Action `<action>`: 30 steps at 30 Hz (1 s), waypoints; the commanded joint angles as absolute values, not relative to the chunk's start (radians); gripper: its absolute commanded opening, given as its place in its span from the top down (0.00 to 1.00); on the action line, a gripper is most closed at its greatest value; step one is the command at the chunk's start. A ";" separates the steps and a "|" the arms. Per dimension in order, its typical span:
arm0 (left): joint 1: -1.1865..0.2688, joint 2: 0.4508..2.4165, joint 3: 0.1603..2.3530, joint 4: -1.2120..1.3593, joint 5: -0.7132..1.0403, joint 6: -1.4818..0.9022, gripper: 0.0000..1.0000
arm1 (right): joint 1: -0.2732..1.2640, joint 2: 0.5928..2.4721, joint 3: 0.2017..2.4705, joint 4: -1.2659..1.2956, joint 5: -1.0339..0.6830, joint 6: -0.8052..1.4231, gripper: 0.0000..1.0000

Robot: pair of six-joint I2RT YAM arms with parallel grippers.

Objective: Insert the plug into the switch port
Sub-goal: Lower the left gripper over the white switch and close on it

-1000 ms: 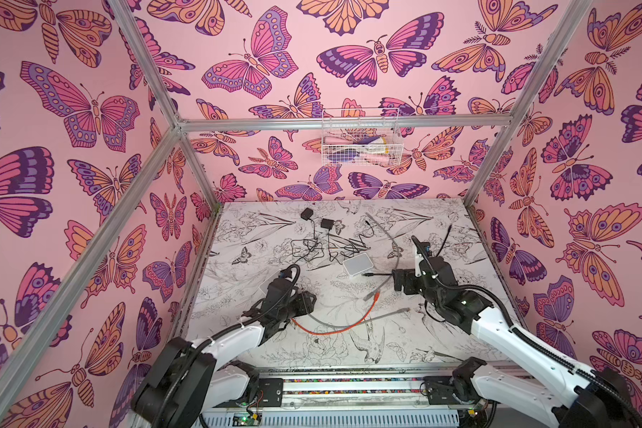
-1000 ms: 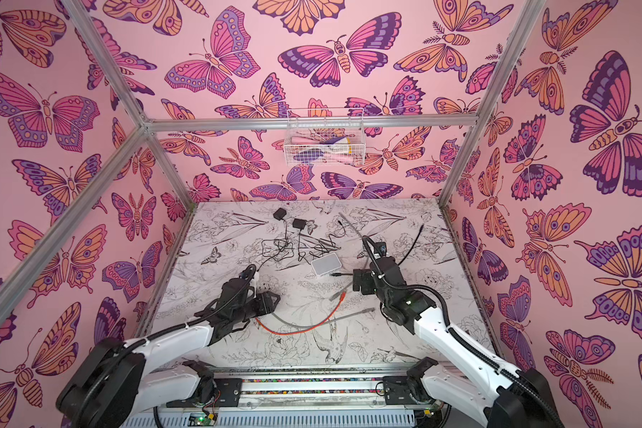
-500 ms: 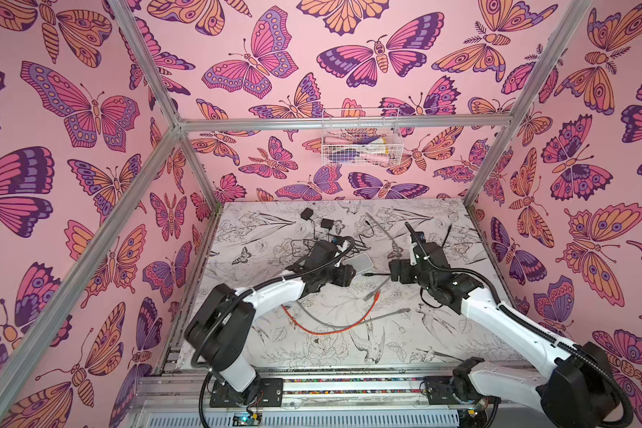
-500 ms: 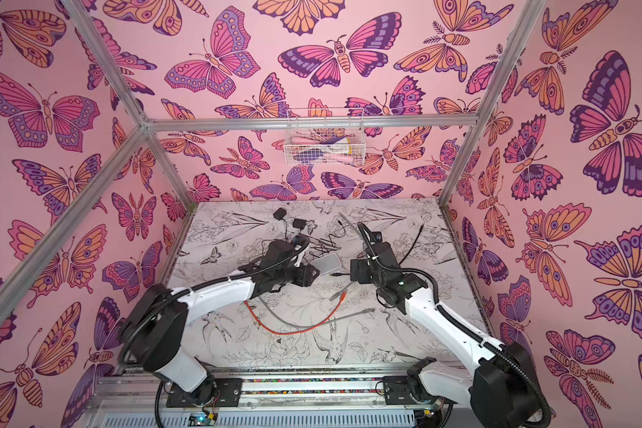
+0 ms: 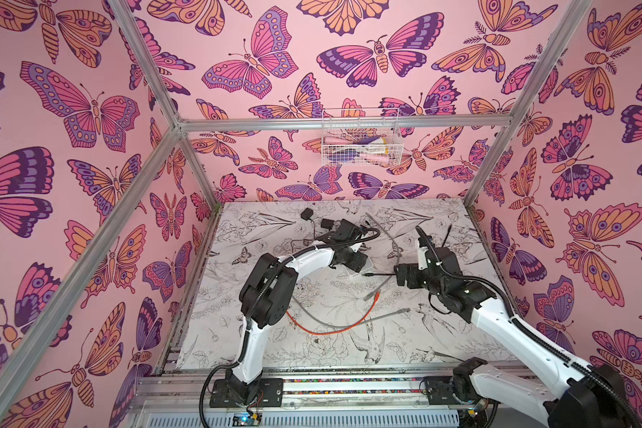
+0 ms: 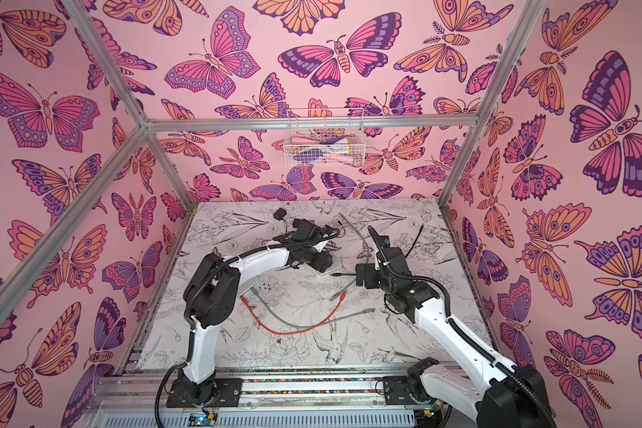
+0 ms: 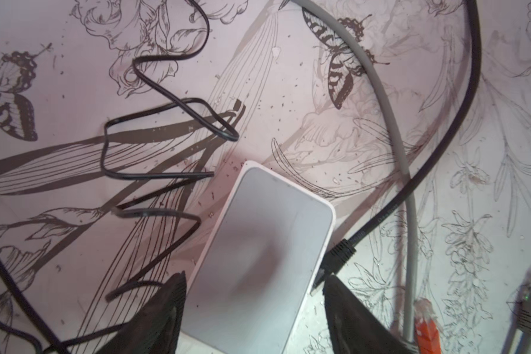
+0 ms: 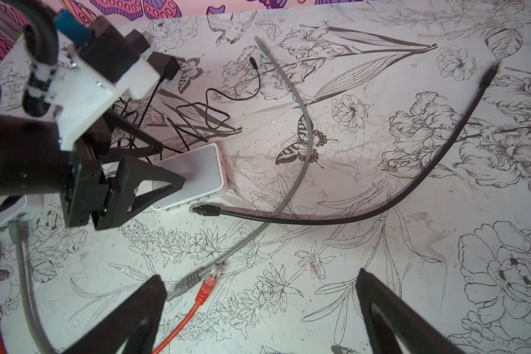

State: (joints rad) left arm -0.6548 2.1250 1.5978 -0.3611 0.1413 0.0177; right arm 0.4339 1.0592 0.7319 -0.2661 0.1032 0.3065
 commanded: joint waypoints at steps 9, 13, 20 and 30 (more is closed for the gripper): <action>-0.655 2.287 1.815 -0.602 0.147 0.152 0.16 | 0.417 1.016 0.702 -0.218 0.012 0.279 0.01; -0.657 2.349 1.890 -0.673 0.147 0.166 0.16 | 0.416 1.002 0.697 -0.222 0.020 0.276 0.01; -0.663 2.369 1.880 -0.694 0.157 0.169 0.17 | 0.411 0.988 0.687 -0.221 0.015 0.272 0.01; -0.675 2.340 1.840 -0.704 0.201 0.178 0.12 | 0.411 0.988 0.675 -0.195 -0.013 0.279 0.01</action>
State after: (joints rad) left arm -0.6651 2.3226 1.8626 -0.6270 0.1928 0.1642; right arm 0.4187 0.9997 0.6815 -0.2188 0.0021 0.2836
